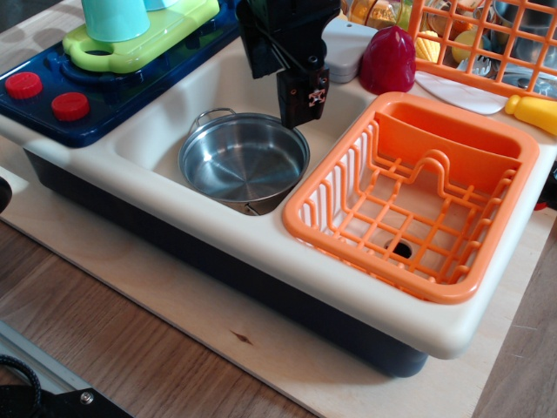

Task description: Put pan from sink into drying rack

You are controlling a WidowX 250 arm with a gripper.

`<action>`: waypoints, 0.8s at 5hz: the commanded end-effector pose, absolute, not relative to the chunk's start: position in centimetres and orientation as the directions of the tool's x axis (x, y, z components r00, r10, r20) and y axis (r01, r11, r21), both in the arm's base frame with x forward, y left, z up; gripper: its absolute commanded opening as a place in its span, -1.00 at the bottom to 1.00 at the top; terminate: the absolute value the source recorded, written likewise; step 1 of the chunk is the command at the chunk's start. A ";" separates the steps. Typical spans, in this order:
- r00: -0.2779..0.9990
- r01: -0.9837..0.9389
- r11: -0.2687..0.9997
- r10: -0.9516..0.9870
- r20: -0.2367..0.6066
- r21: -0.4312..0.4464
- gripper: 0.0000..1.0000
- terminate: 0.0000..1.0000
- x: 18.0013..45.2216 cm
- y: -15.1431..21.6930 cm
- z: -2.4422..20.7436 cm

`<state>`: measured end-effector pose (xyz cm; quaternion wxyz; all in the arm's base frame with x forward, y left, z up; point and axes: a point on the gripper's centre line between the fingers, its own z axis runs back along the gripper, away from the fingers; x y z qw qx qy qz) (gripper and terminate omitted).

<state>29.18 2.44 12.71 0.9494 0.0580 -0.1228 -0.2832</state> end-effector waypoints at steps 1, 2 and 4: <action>0.662 0.660 0.717 -0.696 0.278 0.225 1.00 -1.00 30.9 3.3 12.1; 0.620 0.683 0.691 -0.720 0.313 0.237 1.00 -1.00 31.3 3.7 10.9; 0.639 0.692 0.695 -0.716 0.281 0.195 1.00 -1.00 31.3 3.4 8.9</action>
